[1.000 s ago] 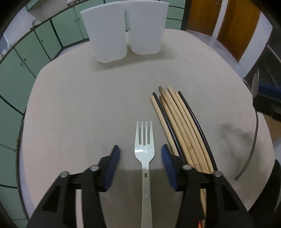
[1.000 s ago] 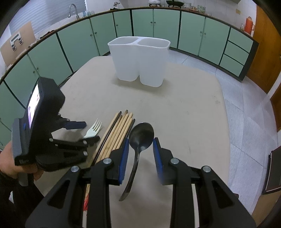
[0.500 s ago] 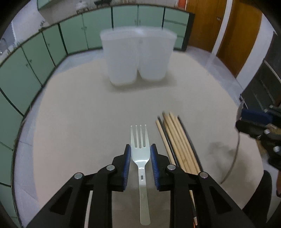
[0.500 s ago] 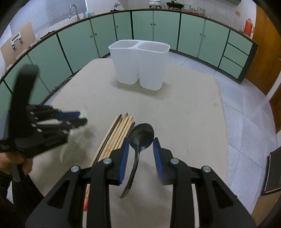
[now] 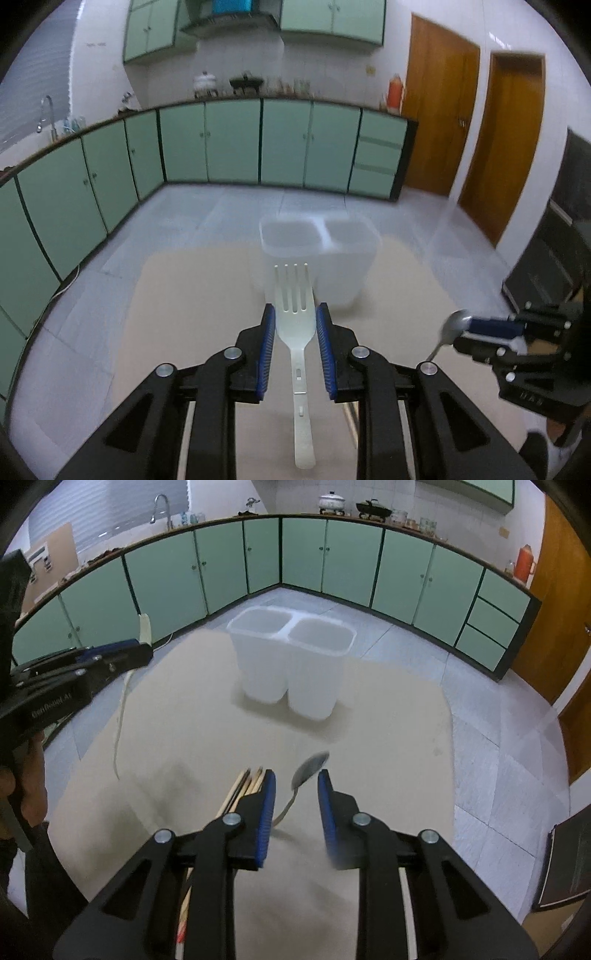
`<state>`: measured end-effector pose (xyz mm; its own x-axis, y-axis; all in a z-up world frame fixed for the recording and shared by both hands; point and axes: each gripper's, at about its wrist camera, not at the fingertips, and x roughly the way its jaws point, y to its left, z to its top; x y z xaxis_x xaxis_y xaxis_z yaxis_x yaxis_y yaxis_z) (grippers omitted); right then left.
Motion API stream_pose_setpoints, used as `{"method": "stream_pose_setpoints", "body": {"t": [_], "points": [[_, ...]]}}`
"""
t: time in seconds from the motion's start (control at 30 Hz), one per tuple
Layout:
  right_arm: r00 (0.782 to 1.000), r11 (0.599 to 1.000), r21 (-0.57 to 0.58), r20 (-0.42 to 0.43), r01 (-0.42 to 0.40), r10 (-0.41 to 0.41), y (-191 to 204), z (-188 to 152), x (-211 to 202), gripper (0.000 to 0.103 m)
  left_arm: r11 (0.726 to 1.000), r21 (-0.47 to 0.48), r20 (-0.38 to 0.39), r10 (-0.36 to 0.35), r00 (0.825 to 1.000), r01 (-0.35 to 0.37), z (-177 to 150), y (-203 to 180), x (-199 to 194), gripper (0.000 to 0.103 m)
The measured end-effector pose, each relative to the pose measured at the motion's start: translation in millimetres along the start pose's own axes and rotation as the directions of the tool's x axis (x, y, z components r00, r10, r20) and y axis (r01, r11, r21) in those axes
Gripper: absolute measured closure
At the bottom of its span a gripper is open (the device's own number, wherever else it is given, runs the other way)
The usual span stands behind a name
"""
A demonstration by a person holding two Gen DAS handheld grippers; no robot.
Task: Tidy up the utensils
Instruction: 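Lift the fork with the left tool while the right tool lifts the spoon toward the holder, then lower the fork into the white holder and open the left tool while the right drops the spoon in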
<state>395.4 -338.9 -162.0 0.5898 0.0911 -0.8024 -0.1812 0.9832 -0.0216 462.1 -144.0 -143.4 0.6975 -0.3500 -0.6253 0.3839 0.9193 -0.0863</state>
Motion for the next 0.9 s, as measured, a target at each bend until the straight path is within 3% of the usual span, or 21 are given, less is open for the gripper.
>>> {"method": "stream_pose_setpoints", "body": {"t": [0.2, 0.33, 0.47, 0.67, 0.9], "points": [[0.999, 0.999, 0.031, -0.005, -0.035, 0.035, -13, 16, 2, 0.095, 1.0, -0.029, 0.076, 0.005, 0.997, -0.003, 26, 5, -1, 0.08], [0.997, 0.996, 0.057, -0.027, -0.066, 0.068, -17, 9, 11, 0.095, 1.0, -0.029, 0.074, -0.002, 0.997, 0.005, 21, 7, 1, 0.08], [0.986, 0.977, 0.186, -0.11, -0.103, 0.125, -45, 0, 45, 0.087, 0.999, -0.034, 0.053, -0.006, 0.999, 0.008, 11, 11, 13, 0.08], [0.972, 0.925, 0.377, -0.194, -0.048, 0.13, -74, 3, 108, 0.065, 0.999, -0.043, 0.051, -0.008, 0.999, 0.01, 8, 16, 16, 0.08], [0.96, 0.888, 0.456, -0.269, 0.055, 0.079, -72, 5, 159, 0.06, 1.0, -0.021, 0.053, 0.002, 0.999, -0.001, 4, 18, 17, 0.08]]}}
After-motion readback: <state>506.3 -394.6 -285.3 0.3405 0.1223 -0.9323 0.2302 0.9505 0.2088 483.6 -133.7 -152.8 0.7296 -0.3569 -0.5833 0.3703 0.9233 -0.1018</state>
